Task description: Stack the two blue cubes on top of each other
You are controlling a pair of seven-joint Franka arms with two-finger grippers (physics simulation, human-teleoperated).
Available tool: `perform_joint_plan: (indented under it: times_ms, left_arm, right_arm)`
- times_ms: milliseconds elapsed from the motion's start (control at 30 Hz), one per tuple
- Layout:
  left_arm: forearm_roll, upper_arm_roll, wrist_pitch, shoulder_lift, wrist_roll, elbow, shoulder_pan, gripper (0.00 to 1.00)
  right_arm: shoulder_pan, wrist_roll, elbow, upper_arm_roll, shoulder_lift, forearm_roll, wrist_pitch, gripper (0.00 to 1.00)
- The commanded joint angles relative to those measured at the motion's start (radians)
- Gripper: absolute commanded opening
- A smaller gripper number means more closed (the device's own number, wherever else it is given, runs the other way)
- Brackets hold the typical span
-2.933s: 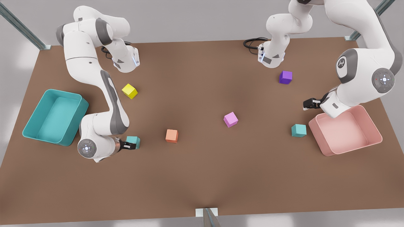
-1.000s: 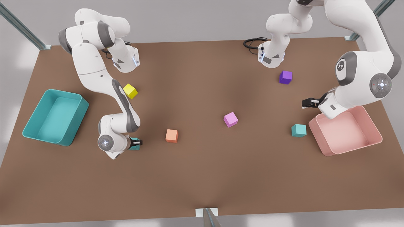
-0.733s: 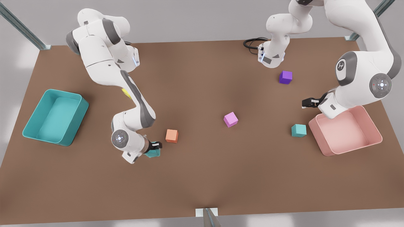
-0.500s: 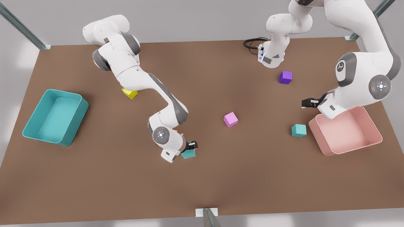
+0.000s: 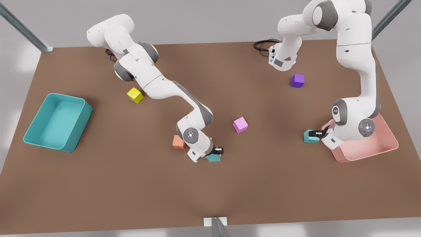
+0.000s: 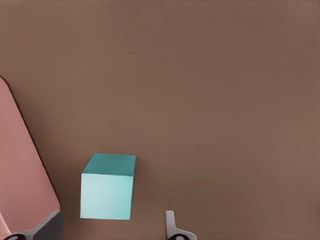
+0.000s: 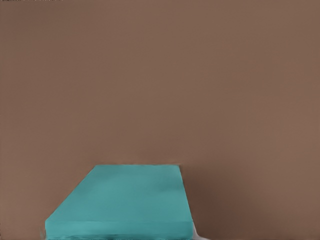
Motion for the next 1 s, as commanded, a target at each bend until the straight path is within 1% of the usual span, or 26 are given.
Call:
perform_joint_plan:
  times_ms: [0, 133, 200, 233, 267, 300, 333, 367, 433, 467, 500, 533, 633, 667, 700, 733, 767, 800, 967]
  left_arm:
    - [0.002, 0.0, 0.138, 0.009, 0.212, -0.009, 0.002, 1.0]
    - [0.005, 0.017, 0.179, 0.038, 0.212, -0.029, 0.005, 1.0]
    - [0.005, 0.018, 0.181, 0.044, 0.212, -0.036, 0.003, 1.0]
    - [0.005, 0.018, 0.181, 0.047, 0.212, -0.036, 0.006, 1.0]
    - [0.004, 0.018, 0.181, 0.05, 0.212, -0.036, 0.005, 1.0]
    - [0.004, 0.018, 0.181, 0.053, 0.212, -0.038, 0.002, 1.0]
    - [0.004, 0.018, 0.181, 0.061, 0.212, -0.039, 0.003, 1.0]
    - [0.004, 0.032, 0.181, 0.062, 0.212, -0.046, 0.003, 1.0]
    - [0.004, 0.032, 0.181, 0.07, 0.212, -0.05, 0.003, 1.0]
    - [0.004, 0.032, 0.181, 0.068, 0.212, -0.062, 0.005, 1.0]
    - [0.004, 0.034, 0.181, 0.068, 0.212, -0.072, 0.005, 1.0]
    - [0.004, 0.041, 0.181, 0.068, 0.212, -0.078, 0.005, 1.0]
    - [0.004, 0.046, 0.181, 0.062, 0.212, -0.096, 0.003, 1.0]
    - [0.004, 0.046, 0.181, 0.064, 0.212, -0.098, 0.003, 1.0]
    - [0.004, 0.048, 0.181, 0.064, 0.212, -0.102, 0.002, 1.0]
    - [0.004, 0.048, 0.181, 0.062, 0.212, -0.108, -0.003, 1.0]
    - [0.004, 0.048, 0.181, 0.062, 0.212, -0.11, -0.003, 1.0]
    - [0.004, 0.046, 0.181, 0.062, 0.212, -0.11, -0.003, 1.0]
    - [0.002, 0.046, 0.182, 0.065, 0.212, -0.111, -0.009, 1.0]
  right_arm:
    - [0.002, 0.26, 0.004, -0.001, 0.002, -0.004, 0.041, 1.0]
    - [0.0, 0.262, 0.005, 0.005, -0.001, -0.004, 0.04, 1.0]
    - [-0.024, 0.263, 0.042, 0.008, -0.01, 0.003, 0.027, 1.0]
    - [-0.093, 0.268, 0.048, 0.072, -0.047, 0.005, -0.008, 1.0]
    - [-0.159, 0.267, 0.048, 0.114, -0.084, 0.015, -0.083, 1.0]
    - [-0.242, 0.26, 0.048, 0.117, -0.153, 0.077, -0.295, 1.0]
    - [-0.309, 0.219, 0.047, 0.114, -0.204, 0.077, -0.494, 1.0]
    - [-0.392, 0.182, 0.045, 0.108, -0.221, 0.065, -0.598, 1.0]
    - [-0.539, -0.069, 0.03, 0.098, -0.225, -0.012, -0.657, 1.0]
    - [-0.59, -0.227, 0.03, 0.101, -0.228, -0.135, -0.683, 1.0]
    - [-0.57, -0.361, 0.03, 0.105, -0.299, -0.337, -0.741, 1.0]
    - [-0.559, -0.415, 0.03, 0.103, -0.409, -0.397, -0.85, 1.0]
    - [-0.538, -0.405, 0.028, 0.118, -0.68, -0.34, -1.092, 1.0]
    - [-0.533, -0.402, -0.045, 0.117, -0.783, -0.34, -1.094, 1.0]
    - [-0.533, -0.396, -0.192, 0.114, -0.924, -0.295, -1.054, 1.0]
    - [-0.535, -0.396, -0.283, 0.085, -0.977, -0.23, -0.991, 1.0]
    - [-0.539, -0.395, -0.289, 0.06, -0.942, -0.19, -0.977, 1.0]
    - [-0.546, -0.396, -0.286, 0.054, -0.912, -0.19, -0.976, 1.0]
    - [-0.589, -0.396, -0.293, 0.048, -0.874, -0.176, -0.973, 1.0]
